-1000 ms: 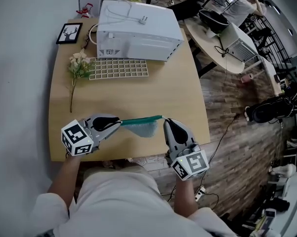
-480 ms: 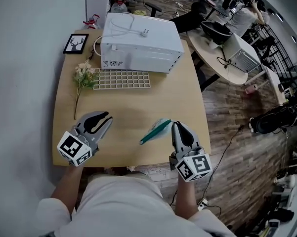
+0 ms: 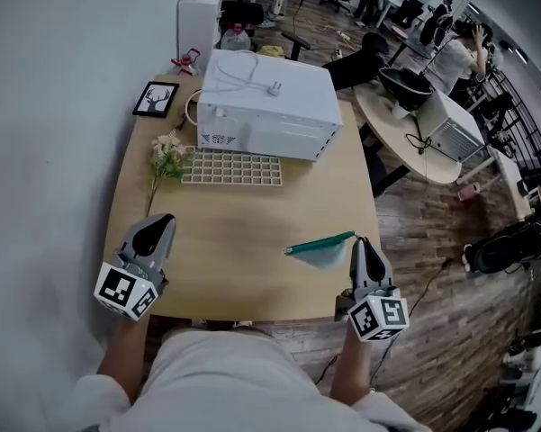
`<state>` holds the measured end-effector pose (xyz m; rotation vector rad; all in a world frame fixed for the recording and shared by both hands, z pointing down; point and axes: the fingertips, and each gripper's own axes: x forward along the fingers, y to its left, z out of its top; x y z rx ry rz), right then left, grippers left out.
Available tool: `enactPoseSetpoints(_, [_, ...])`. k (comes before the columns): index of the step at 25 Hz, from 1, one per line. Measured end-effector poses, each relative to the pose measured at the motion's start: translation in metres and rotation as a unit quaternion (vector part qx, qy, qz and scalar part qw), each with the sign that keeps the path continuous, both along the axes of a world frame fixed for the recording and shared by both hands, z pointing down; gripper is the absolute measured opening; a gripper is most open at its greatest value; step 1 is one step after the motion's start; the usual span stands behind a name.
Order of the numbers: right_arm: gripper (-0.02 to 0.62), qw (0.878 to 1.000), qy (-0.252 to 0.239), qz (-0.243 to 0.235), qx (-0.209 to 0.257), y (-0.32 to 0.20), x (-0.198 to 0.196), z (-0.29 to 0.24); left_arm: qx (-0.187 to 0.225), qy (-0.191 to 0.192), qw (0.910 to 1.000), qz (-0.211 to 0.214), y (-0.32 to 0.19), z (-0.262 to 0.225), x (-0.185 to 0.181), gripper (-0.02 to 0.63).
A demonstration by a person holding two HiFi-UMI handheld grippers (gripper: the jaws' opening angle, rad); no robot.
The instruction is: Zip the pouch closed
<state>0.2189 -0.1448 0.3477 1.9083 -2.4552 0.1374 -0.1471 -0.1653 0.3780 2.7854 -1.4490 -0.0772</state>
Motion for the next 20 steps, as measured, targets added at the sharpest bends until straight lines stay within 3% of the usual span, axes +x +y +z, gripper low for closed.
enactPoseSetpoints(5, [0.011,0.999,0.019,0.023,-0.013,0.005,0.026,0.0,-0.007,0.004,0.9987,-0.051,0.01,-0.005,-0.027,0.014])
enactPoseSetpoints(12, [0.011,0.998,0.027,0.061,-0.013,0.018,0.054,-0.004,0.003,0.004,0.9965,-0.084,0.021,-0.019,-0.045,0.014])
enactPoseSetpoints(20, [0.011,0.998,0.033,0.062,-0.002,0.02,0.051,-0.012,0.021,0.014,0.9939,-0.107,0.023,-0.027,-0.057,0.014])
